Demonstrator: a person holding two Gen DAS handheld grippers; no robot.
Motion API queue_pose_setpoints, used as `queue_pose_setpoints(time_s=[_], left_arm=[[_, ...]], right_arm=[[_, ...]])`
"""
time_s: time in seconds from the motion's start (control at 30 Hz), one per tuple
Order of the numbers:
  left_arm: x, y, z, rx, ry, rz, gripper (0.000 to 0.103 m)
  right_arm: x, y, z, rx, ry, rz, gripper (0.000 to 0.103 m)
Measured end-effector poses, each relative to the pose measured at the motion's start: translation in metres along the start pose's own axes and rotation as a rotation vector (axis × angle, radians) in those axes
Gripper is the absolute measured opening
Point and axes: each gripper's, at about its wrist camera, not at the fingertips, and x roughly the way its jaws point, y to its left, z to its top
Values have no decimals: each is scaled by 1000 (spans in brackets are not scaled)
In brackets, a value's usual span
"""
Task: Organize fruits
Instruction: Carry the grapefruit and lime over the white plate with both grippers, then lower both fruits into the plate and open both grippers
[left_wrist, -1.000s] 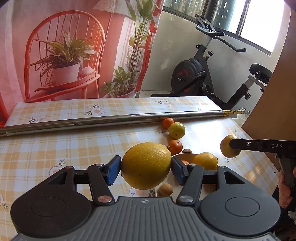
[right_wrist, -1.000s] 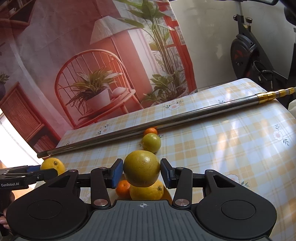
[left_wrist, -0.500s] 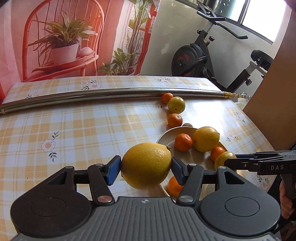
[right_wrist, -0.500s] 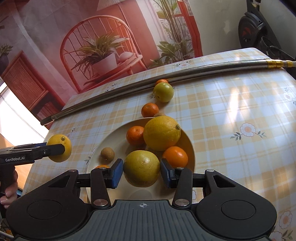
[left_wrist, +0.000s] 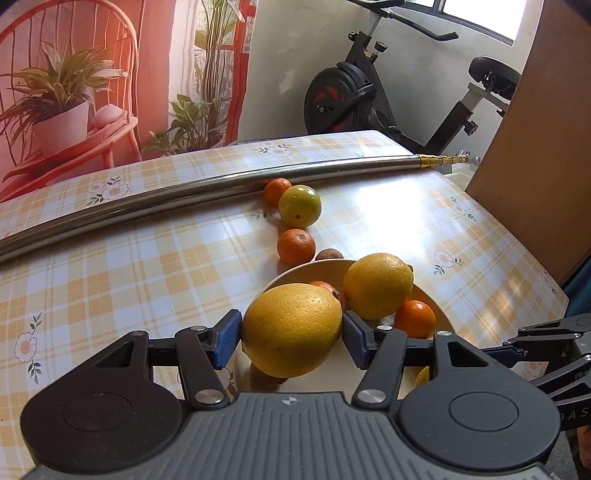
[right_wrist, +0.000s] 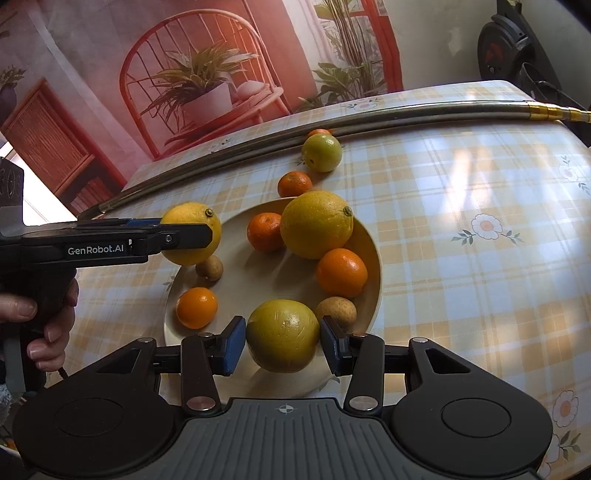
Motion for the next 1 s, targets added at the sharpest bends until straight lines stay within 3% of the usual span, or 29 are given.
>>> queue_pose_setpoints(time_s=[0.63, 1.0], left_arm=[[15, -16, 8, 78, -1, 16, 62], [23, -6, 11, 38, 18, 41, 62]], right_arm=[[7, -3, -2, -26, 31, -37, 41], [9, -3, -1, -19, 32, -31, 41]])
